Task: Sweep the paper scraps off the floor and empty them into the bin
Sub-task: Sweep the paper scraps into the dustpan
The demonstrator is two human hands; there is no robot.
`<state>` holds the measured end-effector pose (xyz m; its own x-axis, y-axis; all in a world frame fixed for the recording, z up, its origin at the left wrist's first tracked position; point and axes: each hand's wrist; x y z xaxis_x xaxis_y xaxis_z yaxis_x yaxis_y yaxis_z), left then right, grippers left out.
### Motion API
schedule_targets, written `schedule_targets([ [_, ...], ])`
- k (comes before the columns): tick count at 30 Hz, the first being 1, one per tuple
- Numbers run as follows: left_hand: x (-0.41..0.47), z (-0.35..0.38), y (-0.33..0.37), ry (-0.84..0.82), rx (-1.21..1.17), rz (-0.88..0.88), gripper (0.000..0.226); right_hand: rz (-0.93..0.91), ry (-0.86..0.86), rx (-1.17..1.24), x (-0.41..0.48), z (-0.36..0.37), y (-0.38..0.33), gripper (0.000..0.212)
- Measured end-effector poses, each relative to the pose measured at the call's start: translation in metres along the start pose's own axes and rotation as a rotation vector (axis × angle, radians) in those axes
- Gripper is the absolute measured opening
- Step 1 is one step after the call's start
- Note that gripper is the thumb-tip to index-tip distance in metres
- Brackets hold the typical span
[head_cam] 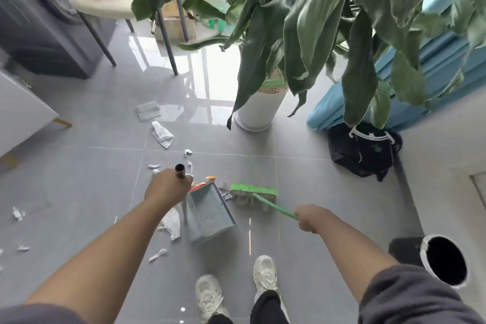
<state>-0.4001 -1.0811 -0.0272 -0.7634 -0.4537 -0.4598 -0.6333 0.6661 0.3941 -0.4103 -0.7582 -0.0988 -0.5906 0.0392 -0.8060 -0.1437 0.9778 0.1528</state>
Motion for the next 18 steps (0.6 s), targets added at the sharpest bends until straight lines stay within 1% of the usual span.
schedule_targets([
  [5,0.001,0.0,-0.01,-0.013,0.039,0.005,0.032,0.029,-0.01,-0.017,-0.032,-0.009,0.018,0.041],
  [8,0.003,0.004,-0.012,-0.02,0.091,0.01,0.034,0.05,-0.022,-0.025,-0.035,-0.003,0.025,0.04],
  [10,0.004,0.008,-0.009,-0.014,0.124,0.021,0.033,0.058,0.003,-0.008,-0.032,0.0,0.022,0.038],
  [13,0.005,0.009,-0.01,0.005,0.181,0.028,0.032,0.052,0.055,0.039,-0.019,-0.001,0.005,0.037],
  [18,0.006,0.008,-0.03,0.032,0.231,0.042,0.026,-0.046,0.119,0.102,0.012,0.003,-0.04,0.037],
])
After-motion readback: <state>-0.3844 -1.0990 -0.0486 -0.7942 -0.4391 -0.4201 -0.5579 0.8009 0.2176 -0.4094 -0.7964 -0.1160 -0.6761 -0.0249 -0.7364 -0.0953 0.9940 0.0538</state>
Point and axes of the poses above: each hand's wrist, its own x-axis towards the middle knuckle, its own z-axis out of the palm, y = z × x, and after that the axes turned 8 degrees about y, right-handed
